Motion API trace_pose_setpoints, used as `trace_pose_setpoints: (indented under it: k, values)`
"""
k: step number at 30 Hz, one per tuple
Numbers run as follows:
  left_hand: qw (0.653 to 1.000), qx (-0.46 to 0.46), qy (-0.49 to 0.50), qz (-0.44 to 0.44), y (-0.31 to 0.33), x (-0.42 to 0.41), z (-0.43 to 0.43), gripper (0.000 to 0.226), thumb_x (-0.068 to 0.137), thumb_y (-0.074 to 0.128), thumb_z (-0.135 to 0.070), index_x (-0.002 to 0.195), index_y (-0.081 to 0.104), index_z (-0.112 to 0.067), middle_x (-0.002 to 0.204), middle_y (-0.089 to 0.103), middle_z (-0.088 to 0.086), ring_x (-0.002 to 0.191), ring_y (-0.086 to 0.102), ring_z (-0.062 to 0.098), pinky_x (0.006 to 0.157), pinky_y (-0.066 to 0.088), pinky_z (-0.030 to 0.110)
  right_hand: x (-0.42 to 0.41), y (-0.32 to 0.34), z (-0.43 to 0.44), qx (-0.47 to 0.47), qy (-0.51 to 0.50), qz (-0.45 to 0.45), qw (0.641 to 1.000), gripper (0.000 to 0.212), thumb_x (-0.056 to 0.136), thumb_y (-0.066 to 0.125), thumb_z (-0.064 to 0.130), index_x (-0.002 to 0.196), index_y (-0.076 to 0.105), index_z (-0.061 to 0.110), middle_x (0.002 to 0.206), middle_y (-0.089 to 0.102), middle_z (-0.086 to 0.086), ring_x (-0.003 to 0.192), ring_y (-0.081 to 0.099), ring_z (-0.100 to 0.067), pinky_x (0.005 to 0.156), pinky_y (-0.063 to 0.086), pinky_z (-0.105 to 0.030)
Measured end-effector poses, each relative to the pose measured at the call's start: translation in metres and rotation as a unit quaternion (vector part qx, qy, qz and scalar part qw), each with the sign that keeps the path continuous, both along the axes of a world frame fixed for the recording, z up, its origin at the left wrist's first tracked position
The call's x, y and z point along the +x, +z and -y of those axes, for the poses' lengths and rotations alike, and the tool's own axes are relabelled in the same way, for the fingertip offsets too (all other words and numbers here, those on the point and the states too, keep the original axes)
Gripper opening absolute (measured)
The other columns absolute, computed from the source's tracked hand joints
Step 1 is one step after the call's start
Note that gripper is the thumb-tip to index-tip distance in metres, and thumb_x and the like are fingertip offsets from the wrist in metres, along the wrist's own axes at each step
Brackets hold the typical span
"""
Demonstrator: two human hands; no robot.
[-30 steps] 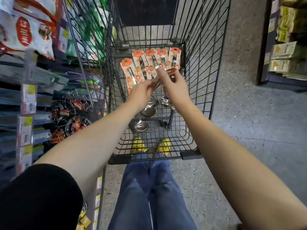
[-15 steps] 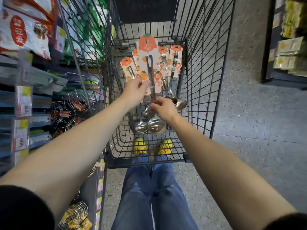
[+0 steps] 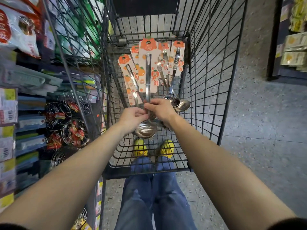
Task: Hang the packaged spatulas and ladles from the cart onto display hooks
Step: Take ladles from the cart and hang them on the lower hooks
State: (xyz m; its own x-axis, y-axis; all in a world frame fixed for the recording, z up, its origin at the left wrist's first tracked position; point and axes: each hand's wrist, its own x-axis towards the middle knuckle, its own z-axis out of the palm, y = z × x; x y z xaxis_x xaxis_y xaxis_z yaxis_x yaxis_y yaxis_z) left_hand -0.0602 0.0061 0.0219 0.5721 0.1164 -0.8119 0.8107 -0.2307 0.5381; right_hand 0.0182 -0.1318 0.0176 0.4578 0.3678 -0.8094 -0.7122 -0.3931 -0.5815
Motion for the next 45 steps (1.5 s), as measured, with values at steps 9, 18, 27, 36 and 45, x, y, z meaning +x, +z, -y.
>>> trace_pose_setpoints:
  k: [9,18,27,36,45]
  values:
    - [1.0,0.003,-0.001,0.017,-0.017,-0.002,-0.008,0.007,0.1,0.061,-0.011,0.106,0.061,-0.014,0.101,0.073,0.007,0.096,0.072,0.017,0.088,0.058,0.034,0.062,-0.058,0.019,-0.227,-0.106,0.151,0.956,0.034,0.097,0.065,0.025,0.13,0.062,0.013,0.108,0.072,0.0,0.081,0.068,-0.012,0.073,0.059,-0.031]
    - [0.999,0.023,0.006,0.036,-0.038,0.014,-0.008,0.009,0.101,0.058,-0.008,0.105,0.059,-0.016,0.101,0.069,0.013,0.067,0.066,-0.001,0.055,0.05,0.008,0.105,-0.119,0.014,-0.31,-0.02,0.153,0.938,0.026,0.088,0.075,0.02,0.11,0.062,0.016,0.109,0.073,-0.011,0.1,0.07,-0.029,0.092,0.059,-0.046]
    - [0.997,0.037,0.029,0.057,-0.042,0.022,-0.014,0.006,0.1,0.058,-0.007,0.104,0.058,-0.012,0.103,0.068,0.027,0.092,0.071,0.036,0.085,0.06,0.045,0.104,-0.132,0.01,-0.279,-0.102,0.115,0.948,0.016,0.084,0.074,0.007,0.086,0.062,0.017,0.096,0.074,-0.008,0.092,0.073,-0.027,0.082,0.063,-0.048]
    - [0.996,0.021,0.05,0.076,0.002,0.031,-0.013,0.009,0.102,0.057,-0.016,0.109,0.062,-0.013,0.105,0.074,0.006,0.085,0.066,0.018,0.073,0.048,0.028,0.078,-0.032,0.04,-0.12,-0.148,0.084,0.978,0.025,0.093,0.066,-0.004,0.116,0.064,0.005,0.099,0.066,-0.003,0.079,0.065,-0.013,0.069,0.059,-0.025]
    - [0.983,0.074,0.039,0.164,0.114,0.04,-0.028,0.007,0.099,0.065,-0.016,0.1,0.059,-0.013,0.09,0.072,0.002,0.079,0.065,0.015,0.065,0.046,0.02,0.044,0.094,0.051,-0.051,-0.081,0.099,0.99,0.026,0.092,0.069,-0.001,0.117,0.067,0.006,0.11,0.073,-0.021,0.087,0.075,-0.021,0.085,0.062,-0.041]
